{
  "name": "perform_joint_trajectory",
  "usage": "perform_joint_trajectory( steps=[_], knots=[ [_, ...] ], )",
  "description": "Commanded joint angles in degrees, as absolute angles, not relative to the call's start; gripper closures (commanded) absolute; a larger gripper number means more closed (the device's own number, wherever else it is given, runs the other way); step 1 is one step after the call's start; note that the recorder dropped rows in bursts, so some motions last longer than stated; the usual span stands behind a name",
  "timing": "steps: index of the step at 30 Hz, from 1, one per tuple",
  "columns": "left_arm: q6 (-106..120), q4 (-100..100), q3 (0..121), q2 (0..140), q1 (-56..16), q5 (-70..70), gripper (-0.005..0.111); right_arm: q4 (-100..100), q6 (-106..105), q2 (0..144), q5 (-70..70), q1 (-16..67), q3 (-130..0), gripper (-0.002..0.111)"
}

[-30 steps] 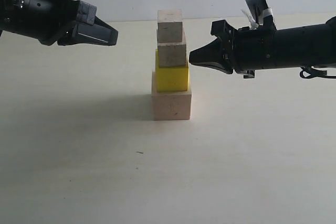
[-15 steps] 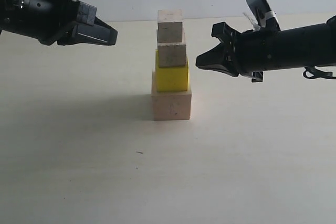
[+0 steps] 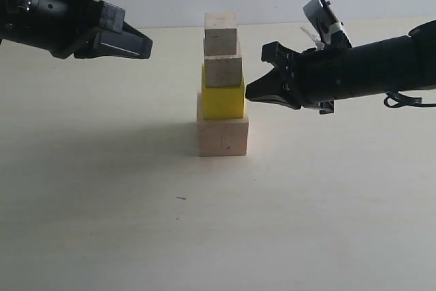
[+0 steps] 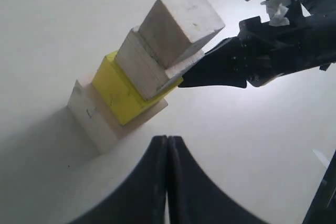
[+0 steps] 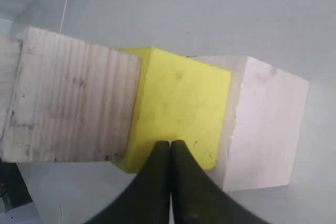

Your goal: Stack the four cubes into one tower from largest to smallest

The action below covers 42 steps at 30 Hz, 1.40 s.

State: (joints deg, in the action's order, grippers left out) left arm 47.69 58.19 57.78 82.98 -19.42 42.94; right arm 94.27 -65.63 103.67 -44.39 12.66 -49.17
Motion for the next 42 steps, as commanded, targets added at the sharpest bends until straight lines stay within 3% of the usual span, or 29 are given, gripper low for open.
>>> perform_joint_trajectory(
  steps=[1, 25, 42],
  knots=[
    [47.75, 58.39, 57.66, 82.71, -19.44, 42.76, 0.107, 94.11, -65.82, 103.72, -44.32, 12.69, -49.01, 0.108],
    [47.75, 58.39, 57.66, 82.71, -19.44, 42.76, 0.107, 93.88, -65.82, 103.81, -46.57, 12.69, -49.01, 0.108],
    [47.65, 56.96, 57.66, 81.32, -19.33, 39.91, 0.107, 93.14, -69.53, 98.71, -36.17, 9.74, -49.01, 0.108]
  ],
)
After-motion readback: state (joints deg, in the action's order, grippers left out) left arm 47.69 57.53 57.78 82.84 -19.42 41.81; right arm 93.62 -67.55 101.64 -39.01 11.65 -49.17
